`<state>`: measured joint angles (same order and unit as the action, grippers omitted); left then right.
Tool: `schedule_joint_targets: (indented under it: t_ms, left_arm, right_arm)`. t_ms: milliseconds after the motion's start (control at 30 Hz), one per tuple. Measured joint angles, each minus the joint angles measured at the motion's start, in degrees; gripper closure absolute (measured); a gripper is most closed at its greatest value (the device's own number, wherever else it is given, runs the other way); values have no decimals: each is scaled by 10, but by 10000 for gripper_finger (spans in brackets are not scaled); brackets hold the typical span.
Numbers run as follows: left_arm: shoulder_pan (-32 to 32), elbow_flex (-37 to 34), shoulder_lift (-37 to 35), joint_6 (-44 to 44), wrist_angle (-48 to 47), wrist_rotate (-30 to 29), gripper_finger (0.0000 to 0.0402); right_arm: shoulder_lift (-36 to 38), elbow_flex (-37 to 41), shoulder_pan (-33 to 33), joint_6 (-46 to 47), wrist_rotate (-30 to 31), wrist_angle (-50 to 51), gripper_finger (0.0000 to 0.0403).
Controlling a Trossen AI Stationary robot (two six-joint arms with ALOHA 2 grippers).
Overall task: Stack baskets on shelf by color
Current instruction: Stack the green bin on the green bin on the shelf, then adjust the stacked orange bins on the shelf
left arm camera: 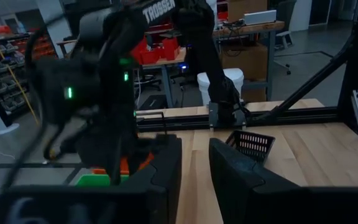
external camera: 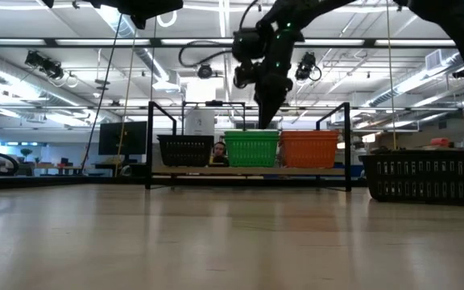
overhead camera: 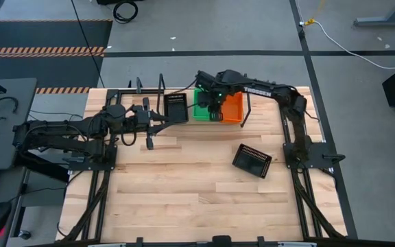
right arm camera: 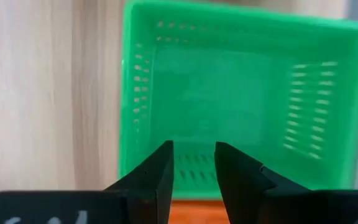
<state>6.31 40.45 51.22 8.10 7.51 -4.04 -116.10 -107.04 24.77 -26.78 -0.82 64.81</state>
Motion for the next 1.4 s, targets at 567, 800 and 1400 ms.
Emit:
schedule_joint_targets:
  t_ms: [567, 800, 1400]
  left_arm:
    - [-1, 0, 0, -8, -1, 1, 313]
    - [-1, 0, 0, -12, -2, 1, 316]
    - [-1, 0, 0, -22, -1, 12, 313]
  right_arm:
    - [85, 16, 26, 168, 8, 163, 281]
    - [84, 57, 28, 179, 15, 186, 281]
    - [163, 237, -55, 243, -50, 109, 284]
